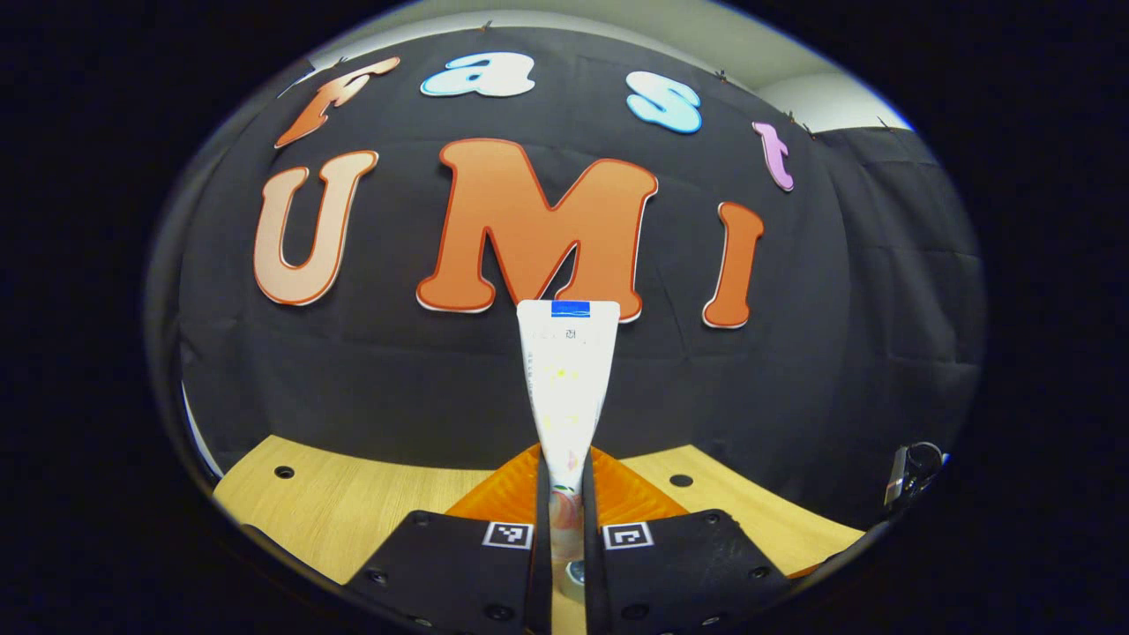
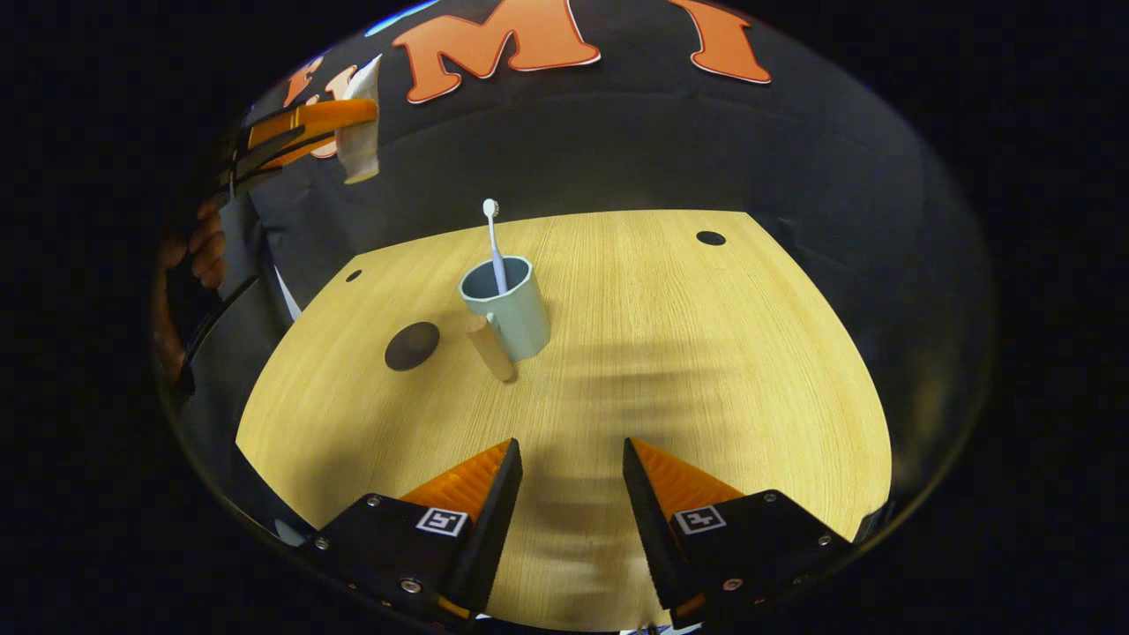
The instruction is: Put the toothbrush and toothpaste on the desktop into the cup, then pick up the cup and place it on the coaster on the desktop.
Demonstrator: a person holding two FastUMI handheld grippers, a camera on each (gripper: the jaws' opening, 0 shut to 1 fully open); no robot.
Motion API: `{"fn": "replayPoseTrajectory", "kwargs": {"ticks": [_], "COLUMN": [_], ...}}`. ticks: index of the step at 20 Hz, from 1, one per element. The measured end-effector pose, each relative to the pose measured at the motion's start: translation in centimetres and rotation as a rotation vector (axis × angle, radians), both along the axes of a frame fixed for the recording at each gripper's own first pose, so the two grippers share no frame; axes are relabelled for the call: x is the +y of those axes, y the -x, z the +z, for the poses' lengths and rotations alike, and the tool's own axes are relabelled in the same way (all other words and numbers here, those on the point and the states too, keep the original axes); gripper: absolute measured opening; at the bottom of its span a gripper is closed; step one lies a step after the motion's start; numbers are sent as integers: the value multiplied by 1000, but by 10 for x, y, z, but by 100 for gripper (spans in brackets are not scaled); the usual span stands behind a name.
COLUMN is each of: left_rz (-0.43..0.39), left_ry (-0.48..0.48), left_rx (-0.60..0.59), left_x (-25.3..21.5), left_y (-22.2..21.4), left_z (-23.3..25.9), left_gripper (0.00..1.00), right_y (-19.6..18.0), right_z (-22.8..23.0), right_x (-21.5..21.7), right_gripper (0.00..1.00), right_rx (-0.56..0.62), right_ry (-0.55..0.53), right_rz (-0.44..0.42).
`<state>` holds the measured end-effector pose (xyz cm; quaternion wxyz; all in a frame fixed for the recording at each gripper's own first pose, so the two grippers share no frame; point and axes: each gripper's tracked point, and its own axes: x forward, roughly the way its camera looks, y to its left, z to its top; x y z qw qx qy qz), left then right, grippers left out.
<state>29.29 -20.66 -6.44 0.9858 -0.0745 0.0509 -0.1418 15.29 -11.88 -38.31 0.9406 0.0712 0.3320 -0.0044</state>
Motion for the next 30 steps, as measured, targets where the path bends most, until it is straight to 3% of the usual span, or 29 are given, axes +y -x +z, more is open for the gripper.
{"fn": "replayPoseTrajectory", "kwargs": {"ticks": [6, 14, 26, 30], "left_rz": [28, 58, 98, 99], "left_ry": [13, 15, -3, -39], "left_rx": [-20, 57, 165, 139], "left_x": [-25, -53, -73, -79], "left_y": [-16, -31, -21, -15], "left_z": [-31, -114, -207, -211], "left_gripper": [14, 14, 14, 14], "right_y": [17, 28, 44, 43], "right_z": [-11, -21, -41, -42], "right_x": [0, -2, -15, -15], "right_gripper": [71, 72, 72, 72], "right_rx": [47, 98, 181, 180], "right_ry": [-21, -52, -42, -41], "right_rz": [3, -2, 3, 17]}}
